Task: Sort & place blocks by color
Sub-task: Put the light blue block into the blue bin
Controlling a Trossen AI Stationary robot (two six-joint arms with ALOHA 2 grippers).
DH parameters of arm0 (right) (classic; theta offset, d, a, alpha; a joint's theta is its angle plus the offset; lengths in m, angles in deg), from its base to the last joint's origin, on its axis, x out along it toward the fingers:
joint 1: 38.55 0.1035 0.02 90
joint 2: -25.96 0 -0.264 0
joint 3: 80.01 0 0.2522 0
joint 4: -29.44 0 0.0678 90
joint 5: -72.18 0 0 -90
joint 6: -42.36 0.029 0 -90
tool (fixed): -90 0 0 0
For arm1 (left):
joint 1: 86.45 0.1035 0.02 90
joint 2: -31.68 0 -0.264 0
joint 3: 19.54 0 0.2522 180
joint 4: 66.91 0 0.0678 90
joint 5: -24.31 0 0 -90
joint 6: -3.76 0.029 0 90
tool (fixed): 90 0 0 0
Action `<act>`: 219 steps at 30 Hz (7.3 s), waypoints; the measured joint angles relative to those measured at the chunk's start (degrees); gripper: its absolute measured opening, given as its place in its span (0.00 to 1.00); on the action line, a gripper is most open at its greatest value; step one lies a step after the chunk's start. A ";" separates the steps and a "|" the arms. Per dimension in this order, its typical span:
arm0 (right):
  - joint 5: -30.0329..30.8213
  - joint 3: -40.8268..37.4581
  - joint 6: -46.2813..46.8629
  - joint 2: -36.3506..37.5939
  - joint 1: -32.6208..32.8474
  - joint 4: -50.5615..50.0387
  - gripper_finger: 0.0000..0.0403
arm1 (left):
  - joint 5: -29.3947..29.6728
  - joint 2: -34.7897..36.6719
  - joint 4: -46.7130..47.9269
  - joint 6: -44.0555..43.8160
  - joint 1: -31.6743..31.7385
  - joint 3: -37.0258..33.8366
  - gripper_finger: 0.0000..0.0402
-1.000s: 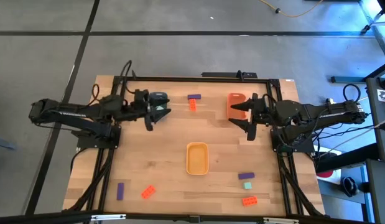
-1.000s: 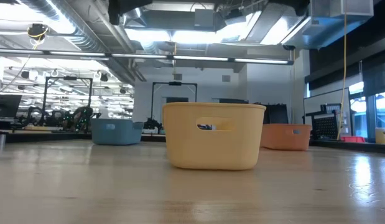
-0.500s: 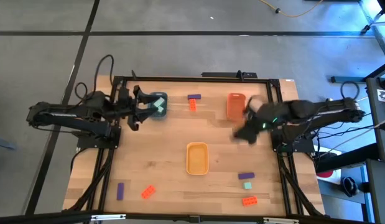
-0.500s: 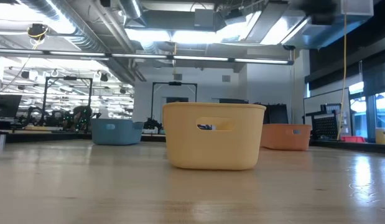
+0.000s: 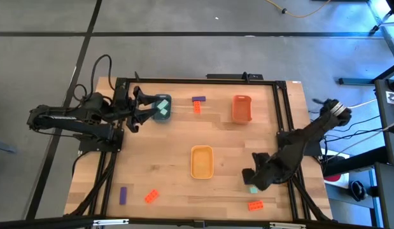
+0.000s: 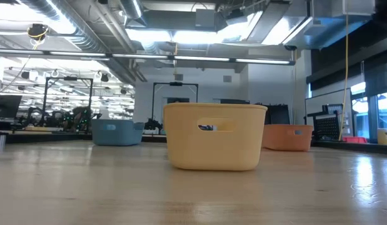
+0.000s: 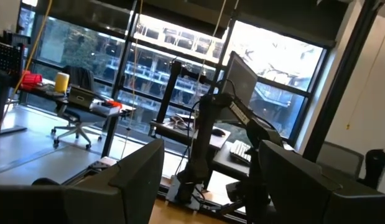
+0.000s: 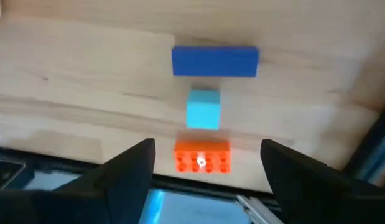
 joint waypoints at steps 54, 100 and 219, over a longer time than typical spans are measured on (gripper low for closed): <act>13.59 0.00 -14.33 -10.32 -1.57 12.35 0.33 | -1.58 0.06 -0.04 -4.03 0.00 0.00 0.63; 2.20 0.02 -81.62 0.62 -40.27 78.20 0.33 | 10.81 -14.80 8.01 35.09 -6.31 0.02 0.63; 4.35 0.04 -92.84 13.78 -45.50 52.75 0.67 | 12.39 -8.23 34.22 17.57 2.35 10.05 0.30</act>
